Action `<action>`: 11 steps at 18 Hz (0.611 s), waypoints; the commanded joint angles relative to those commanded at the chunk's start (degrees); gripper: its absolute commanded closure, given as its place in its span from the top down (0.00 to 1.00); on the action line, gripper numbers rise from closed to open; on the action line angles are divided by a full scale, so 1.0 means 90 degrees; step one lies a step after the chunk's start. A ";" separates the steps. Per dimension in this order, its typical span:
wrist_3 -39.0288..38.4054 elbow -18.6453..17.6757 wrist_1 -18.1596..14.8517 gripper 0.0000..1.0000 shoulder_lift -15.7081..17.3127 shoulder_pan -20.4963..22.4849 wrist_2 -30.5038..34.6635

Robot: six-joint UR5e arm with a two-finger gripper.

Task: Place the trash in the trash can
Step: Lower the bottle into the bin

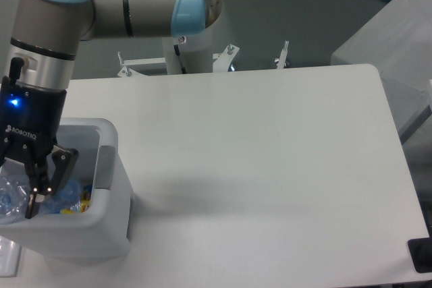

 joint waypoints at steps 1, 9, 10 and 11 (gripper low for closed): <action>0.0000 -0.0059 0.0000 0.69 0.0029 0.0000 0.0000; 0.0068 -0.0898 -0.0010 0.69 0.0498 0.0000 0.0000; 0.0068 -0.0967 -0.0010 0.69 0.0508 0.0000 0.0000; 0.0068 -0.1025 -0.0010 0.69 0.0508 0.0000 0.0000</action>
